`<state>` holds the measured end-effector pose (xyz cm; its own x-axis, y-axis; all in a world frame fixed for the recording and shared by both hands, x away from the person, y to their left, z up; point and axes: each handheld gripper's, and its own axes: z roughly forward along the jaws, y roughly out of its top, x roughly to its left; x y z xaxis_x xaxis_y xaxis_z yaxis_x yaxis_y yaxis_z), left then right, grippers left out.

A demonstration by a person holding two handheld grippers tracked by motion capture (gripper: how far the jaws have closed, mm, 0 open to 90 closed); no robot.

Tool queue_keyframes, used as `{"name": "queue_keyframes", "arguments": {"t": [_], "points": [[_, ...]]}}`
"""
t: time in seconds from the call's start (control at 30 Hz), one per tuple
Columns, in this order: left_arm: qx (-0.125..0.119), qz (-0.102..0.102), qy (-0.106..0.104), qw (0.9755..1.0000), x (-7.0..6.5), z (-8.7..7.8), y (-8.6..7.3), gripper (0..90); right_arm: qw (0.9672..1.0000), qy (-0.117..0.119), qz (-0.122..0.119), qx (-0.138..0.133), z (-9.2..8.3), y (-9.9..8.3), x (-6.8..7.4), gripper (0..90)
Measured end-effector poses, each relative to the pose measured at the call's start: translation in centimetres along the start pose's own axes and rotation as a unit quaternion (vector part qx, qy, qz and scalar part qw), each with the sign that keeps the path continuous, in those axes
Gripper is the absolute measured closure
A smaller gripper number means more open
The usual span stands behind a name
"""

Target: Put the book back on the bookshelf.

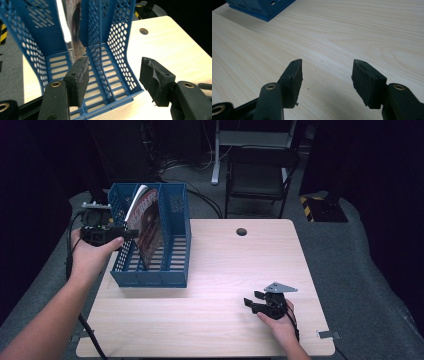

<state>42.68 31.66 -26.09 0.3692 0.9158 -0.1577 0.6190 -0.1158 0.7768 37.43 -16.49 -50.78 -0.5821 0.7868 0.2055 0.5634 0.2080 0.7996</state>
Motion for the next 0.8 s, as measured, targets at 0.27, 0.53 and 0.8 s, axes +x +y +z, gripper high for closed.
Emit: {"name": "queue_keyframes", "arguments": {"t": [0.27,0.53,0.8], "points": [[0.007,0.031,-0.031,0.999,-1.5,0.3,-0.3,40.6,1.0,0.0,0.002,-0.003,-0.1,0.1,0.0,41.4],[0.019,0.064,-0.063,0.9958,-3.8,1.2,-1.1,40.6,1.0,0.0,-0.001,-0.001,0.0,0.1,0.0,41.4],[0.017,0.08,-0.101,0.9916,-5.5,1.9,-1.5,40.5,1.0,0.002,0.001,-0.001,0.0,0.1,0.0,41.2]]}}
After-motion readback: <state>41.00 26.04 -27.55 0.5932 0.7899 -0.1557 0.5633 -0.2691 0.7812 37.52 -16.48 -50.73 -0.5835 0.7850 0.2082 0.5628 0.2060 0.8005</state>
